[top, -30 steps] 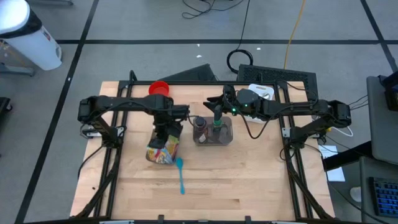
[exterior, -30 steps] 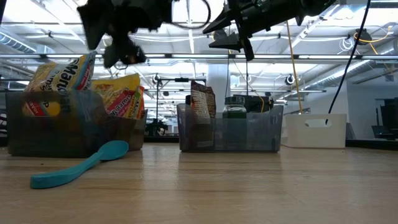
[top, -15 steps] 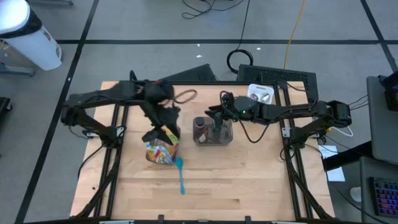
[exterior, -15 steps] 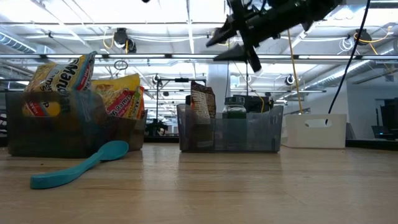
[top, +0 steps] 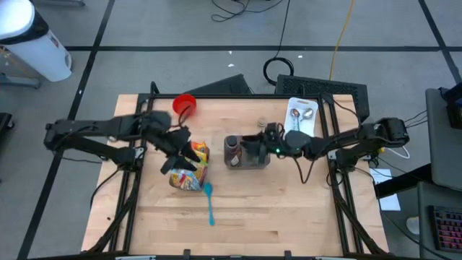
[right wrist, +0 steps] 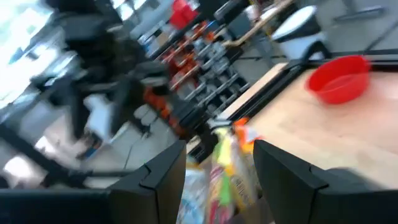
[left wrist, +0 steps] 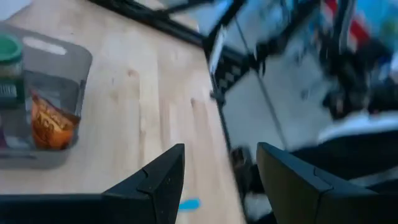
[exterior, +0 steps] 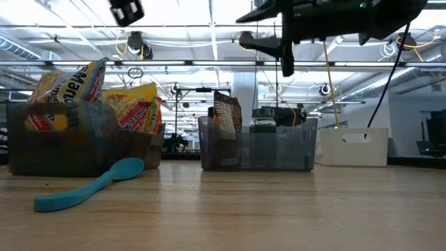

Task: Pick & Place Food Item
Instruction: Put the blue baby spoon into the white bin

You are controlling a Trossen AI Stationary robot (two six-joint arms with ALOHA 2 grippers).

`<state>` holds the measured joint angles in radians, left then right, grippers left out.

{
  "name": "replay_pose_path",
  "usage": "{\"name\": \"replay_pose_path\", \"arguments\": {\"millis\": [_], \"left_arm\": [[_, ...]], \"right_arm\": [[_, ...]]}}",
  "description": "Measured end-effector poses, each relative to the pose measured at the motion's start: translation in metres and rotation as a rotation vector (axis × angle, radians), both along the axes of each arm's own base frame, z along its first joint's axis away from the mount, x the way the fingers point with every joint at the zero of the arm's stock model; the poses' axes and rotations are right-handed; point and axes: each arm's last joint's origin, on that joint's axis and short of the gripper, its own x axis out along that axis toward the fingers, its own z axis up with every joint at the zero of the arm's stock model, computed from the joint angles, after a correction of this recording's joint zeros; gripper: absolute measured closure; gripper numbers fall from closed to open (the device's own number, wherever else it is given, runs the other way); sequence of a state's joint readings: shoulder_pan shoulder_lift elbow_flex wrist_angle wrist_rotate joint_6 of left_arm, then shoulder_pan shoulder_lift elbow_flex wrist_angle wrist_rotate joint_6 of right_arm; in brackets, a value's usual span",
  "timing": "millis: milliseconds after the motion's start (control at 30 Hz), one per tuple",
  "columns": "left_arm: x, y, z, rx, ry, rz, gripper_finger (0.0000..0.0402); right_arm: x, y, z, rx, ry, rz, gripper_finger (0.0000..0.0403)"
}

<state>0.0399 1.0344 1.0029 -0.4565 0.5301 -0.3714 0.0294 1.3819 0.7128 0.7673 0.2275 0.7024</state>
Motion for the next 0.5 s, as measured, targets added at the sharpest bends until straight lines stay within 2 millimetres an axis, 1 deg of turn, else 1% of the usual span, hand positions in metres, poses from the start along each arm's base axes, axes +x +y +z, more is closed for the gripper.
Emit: {"name": "replay_pose_path", "arguments": {"millis": [67, 133, 233, 367, 433, 500], "left_arm": [[-0.007, -0.008, -0.009, -0.074, -0.022, 0.077, 0.0192], [-0.011, -0.017, -0.011, -0.141, -0.092, 0.153, 0.0192], [-0.016, -0.032, -0.015, -0.196, -0.136, 0.263, 0.0192], [-0.018, -0.053, -0.019, -0.233, -0.117, 0.416, 0.0192], [-0.017, -0.065, -0.023, -0.255, -0.097, 0.475, 0.0192], [-0.013, -0.078, -0.029, -0.283, -0.066, 0.524, 0.0192]], "right_arm": [[0.0, 0.009, 0.0, -0.035, 0.006, 0.054, 0.0222], [0.0, 0.018, -0.001, -0.068, 0.016, 0.106, 0.0222], [0.0, 0.028, 0.002, -0.111, 0.038, 0.18, 0.0222], [-0.002, 0.036, 0.015, -0.155, 0.131, 0.315, 0.0222], [-0.006, 0.038, 0.02, -0.19, 0.219, 0.376, 0.0222], [-0.012, 0.041, 0.027, -0.233, 0.267, 0.4, 0.0222]]}}
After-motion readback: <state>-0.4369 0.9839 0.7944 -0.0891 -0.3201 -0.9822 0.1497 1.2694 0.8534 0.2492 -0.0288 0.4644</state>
